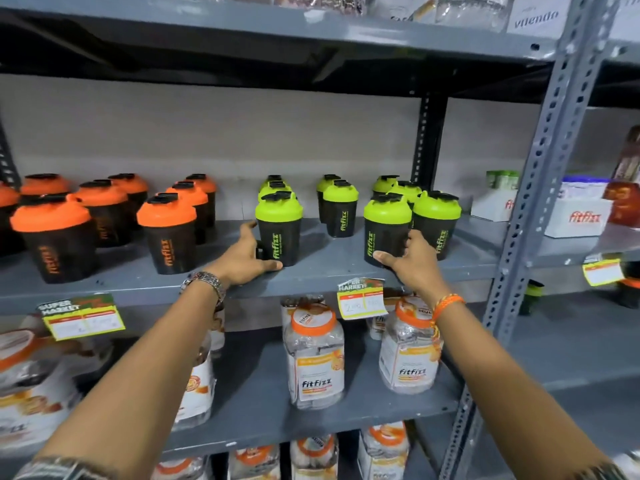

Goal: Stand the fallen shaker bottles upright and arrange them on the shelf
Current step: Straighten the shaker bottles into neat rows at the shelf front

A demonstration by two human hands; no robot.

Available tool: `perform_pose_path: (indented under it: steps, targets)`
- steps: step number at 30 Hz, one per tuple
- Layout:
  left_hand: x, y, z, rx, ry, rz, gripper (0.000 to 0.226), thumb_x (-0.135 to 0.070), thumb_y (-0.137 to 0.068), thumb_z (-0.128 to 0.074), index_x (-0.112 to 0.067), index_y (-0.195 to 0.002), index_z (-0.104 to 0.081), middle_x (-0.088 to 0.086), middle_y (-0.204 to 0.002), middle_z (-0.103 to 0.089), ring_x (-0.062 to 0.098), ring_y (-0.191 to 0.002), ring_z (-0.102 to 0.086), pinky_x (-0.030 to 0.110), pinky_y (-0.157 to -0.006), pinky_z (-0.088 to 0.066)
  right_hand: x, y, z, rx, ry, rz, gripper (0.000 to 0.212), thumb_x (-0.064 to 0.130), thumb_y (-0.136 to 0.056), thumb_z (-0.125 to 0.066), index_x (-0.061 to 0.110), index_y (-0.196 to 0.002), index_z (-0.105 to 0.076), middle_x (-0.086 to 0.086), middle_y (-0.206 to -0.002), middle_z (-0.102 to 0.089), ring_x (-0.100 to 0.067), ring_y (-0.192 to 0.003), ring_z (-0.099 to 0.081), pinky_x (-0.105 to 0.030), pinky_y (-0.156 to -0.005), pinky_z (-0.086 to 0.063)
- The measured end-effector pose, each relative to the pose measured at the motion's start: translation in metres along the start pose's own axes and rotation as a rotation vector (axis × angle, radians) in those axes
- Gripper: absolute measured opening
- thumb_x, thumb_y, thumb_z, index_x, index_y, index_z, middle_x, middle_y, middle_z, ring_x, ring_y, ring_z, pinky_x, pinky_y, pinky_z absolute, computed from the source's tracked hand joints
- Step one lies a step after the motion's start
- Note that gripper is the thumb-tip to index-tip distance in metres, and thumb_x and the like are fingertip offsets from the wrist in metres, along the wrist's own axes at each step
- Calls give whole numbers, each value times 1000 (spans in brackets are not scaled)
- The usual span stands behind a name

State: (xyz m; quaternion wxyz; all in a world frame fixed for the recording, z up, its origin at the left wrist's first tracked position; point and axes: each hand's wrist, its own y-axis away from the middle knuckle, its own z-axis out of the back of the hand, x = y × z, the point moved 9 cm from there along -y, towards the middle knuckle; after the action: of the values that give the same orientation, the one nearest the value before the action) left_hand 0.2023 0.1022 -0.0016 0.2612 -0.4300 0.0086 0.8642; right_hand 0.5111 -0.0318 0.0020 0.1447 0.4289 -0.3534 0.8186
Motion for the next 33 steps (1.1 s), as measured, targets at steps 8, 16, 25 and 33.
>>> perform_pose_path:
  steps: [8,16,25,33]
  targets:
    - [-4,9,4,-155,-191,-9,85,-48,-75,-83,-26,-142,-36,4,-131,-68,26,-113,-66,48,-100,-52,16,-20,-34,447,-144,18,66,18,-81,-79,11,-129,-34,-14,-147,-48,-25,-128,-56,-44,-106,-49]
    - [-8,16,10,-224,-309,14,76,-52,-78,-78,-24,-142,-46,4,-136,-66,28,-118,-64,37,-88,-49,9,-25,-35,555,-223,13,53,-9,-90,-63,8,-135,-41,-13,-139,-58,-13,-110,-64,-26,-96,-54]
    - [-8,20,11,-203,-303,26,69,-54,-76,-79,-27,-135,-55,3,-132,-69,26,-118,-66,42,-97,-52,10,-23,-36,550,-219,63,56,-8,-90,-64,5,-140,-44,8,-115,-65,10,-92,-67,-11,-82,-52]
    - [-7,18,10,-196,-304,33,72,-55,-77,-78,-25,-137,-53,5,-135,-68,27,-118,-65,45,-97,-53,10,-24,-37,538,-207,78,54,-2,-91,-66,5,-139,-45,-3,-126,-63,1,-105,-62,-15,-90,-52]
